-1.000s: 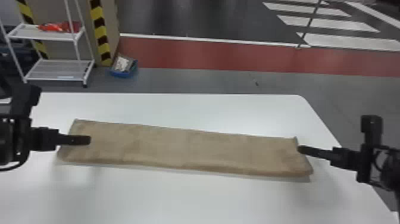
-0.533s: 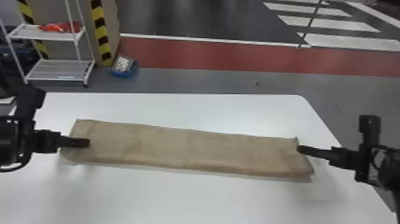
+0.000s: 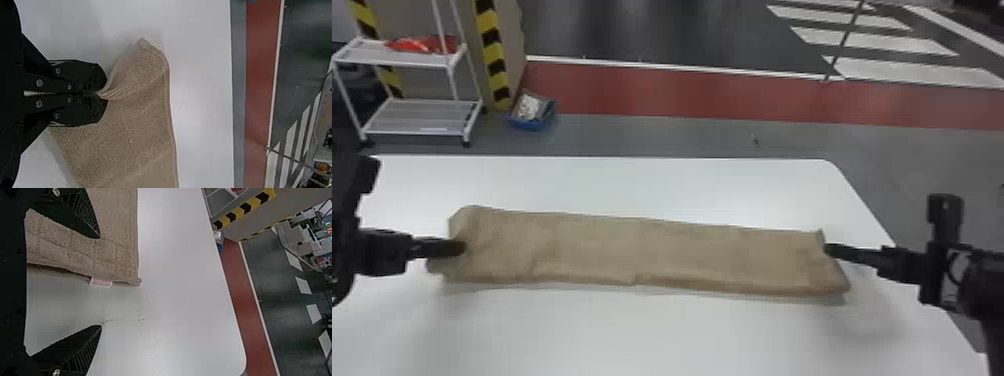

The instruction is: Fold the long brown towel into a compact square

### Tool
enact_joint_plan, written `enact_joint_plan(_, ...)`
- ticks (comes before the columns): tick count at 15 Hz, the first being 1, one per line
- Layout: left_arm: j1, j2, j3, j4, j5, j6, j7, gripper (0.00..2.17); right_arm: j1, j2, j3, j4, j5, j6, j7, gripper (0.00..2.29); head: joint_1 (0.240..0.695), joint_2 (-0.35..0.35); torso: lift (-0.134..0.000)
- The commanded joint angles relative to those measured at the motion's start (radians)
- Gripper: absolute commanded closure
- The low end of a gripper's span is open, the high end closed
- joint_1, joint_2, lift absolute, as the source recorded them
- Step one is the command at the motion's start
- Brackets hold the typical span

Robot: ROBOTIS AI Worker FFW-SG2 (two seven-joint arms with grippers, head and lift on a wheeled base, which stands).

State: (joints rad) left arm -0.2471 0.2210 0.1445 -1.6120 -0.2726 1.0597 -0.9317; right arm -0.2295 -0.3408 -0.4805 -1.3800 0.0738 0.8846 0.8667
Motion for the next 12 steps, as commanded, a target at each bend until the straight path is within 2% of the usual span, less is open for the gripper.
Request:
enact_joint_plan(1, 0.091, 0.021, 0.058, -0.141, 0.039, 0.032, -0.038, 2.14, 0.002, -0.006, -0.001, 0.001, -0.023, -0.008, 0.000, 0.06, 0.695, -0.178, -0.124)
enact_joint_plan(4, 0.183, 0.072, 0.139, -0.241, 0.076, 0.044, -0.075, 2.14, 0.004, -0.014, -0.003, -0.001, -0.055, -0.005, 0.003, 0.06, 0.695, -0.165, -0.124)
enact_joint_plan(7, 0.201, 0.117, 0.211, -0.247, 0.095, 0.047, -0.104, 2.14, 0.022, -0.014, -0.003, -0.019, -0.080, -0.002, 0.005, 0.06, 0.695, -0.134, -0.124)
enact_joint_plan(9, 0.207, 0.133, 0.228, -0.264, 0.104, 0.066, -0.114, 2.14, 0.038, -0.018, -0.003, -0.034, -0.088, 0.004, 0.005, 0.06, 0.695, -0.099, -0.124)
enact_joint_plan(11, 0.218, 0.126, 0.227, -0.333, 0.119, 0.148, -0.127, 2.14, 0.044, -0.018, -0.006, -0.063, -0.114, 0.032, 0.006, 0.06, 0.695, -0.084, -0.124)
enact_joint_plan(12, 0.218, 0.103, 0.219, -0.385, 0.132, 0.216, -0.131, 2.14, 0.053, -0.018, -0.013, -0.088, -0.131, 0.057, 0.005, 0.06, 0.695, -0.083, -0.124)
